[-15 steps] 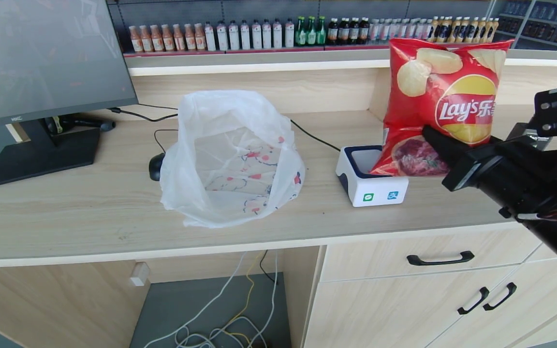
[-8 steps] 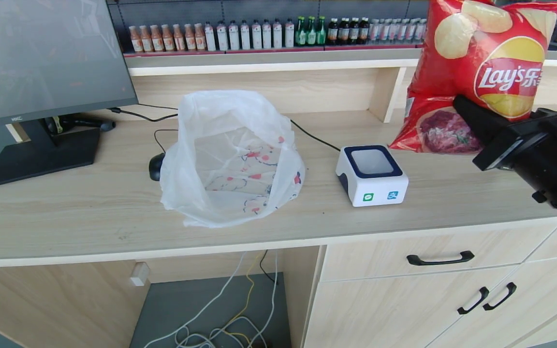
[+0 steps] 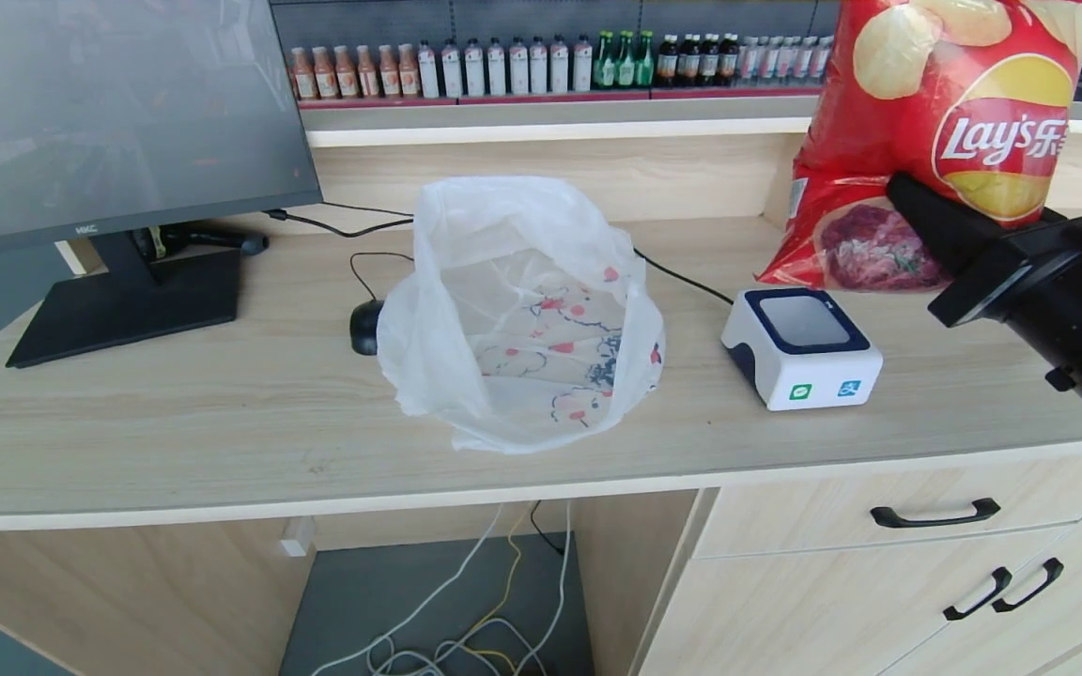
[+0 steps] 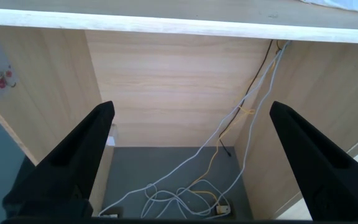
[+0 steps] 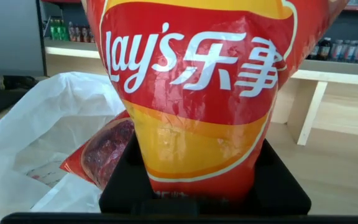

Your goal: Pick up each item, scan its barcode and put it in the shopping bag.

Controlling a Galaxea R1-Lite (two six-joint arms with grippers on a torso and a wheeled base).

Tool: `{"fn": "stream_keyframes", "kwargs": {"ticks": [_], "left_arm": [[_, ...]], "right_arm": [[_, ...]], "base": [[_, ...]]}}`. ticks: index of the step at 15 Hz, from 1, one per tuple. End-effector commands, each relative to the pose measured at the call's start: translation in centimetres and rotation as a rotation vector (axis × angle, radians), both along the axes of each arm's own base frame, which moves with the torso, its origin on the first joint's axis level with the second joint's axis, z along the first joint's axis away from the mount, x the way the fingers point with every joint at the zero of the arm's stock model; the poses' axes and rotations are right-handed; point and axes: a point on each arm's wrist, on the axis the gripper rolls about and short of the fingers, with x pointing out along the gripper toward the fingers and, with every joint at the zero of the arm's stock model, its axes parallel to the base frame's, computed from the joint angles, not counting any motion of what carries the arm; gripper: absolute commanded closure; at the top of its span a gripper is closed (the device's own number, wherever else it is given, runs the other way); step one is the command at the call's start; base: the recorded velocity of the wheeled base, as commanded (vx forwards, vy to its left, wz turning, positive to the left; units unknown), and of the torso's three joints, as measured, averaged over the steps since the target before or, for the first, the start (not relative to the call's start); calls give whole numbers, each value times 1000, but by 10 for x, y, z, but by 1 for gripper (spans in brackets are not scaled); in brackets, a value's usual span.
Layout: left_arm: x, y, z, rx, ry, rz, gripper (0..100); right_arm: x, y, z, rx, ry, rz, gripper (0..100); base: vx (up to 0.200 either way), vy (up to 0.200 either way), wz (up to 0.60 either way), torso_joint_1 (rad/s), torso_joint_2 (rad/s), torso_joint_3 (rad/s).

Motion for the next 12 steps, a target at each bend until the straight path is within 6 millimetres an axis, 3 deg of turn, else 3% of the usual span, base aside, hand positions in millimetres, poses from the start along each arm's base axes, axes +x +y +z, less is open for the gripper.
{"fn": "stream_keyframes", "kwargs": {"ticks": [1,6,10,12], "left_arm": [[0,0,0,0,0,0,0],[0,0,0,0,0,0,0],[0,0,0,0,0,1,0],[0,0,0,3,0,0,0]], "right_arm": [[-4,-1,1,2,-8,2,100],[-5,0,-1,-21,-9,42,100],[-5,14,-5,-32,7,115,100],[-1,16,-7,-37,14,125,100]], "base": [[0,200,0,2,2,7],[0,200,0,3,1,2],[0,200,0,4,2,1],[0,0,0,0,0,0]]}}
